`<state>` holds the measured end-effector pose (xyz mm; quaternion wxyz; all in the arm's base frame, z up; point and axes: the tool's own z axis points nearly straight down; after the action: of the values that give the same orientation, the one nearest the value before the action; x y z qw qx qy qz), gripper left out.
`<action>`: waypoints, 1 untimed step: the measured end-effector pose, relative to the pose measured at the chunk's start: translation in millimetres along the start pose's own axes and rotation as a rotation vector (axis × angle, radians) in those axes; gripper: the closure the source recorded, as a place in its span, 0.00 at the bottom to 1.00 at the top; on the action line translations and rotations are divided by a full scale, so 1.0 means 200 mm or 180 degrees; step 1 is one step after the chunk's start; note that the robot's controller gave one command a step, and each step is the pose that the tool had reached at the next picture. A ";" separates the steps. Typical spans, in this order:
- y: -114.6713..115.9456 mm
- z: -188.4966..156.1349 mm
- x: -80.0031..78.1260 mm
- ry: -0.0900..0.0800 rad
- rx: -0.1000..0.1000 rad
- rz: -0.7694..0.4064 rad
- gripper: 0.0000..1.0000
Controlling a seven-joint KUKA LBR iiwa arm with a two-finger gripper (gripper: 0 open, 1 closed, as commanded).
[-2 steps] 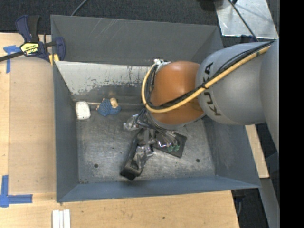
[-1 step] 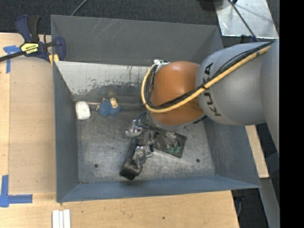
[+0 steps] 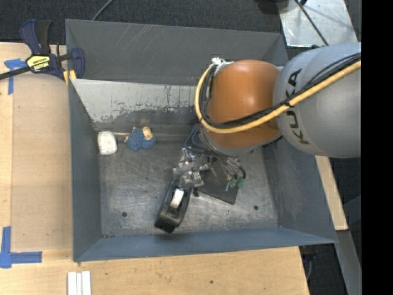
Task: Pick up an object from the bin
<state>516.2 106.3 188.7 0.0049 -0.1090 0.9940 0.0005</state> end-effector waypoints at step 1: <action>0.00 0.02 0.01 0.0027 -0.0001 0.0005 0.00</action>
Offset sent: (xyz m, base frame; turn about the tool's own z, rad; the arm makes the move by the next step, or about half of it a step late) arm 0.0000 0.0000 0.0000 0.0000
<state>514.6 105.5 184.6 0.0007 -0.1083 0.9941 0.0002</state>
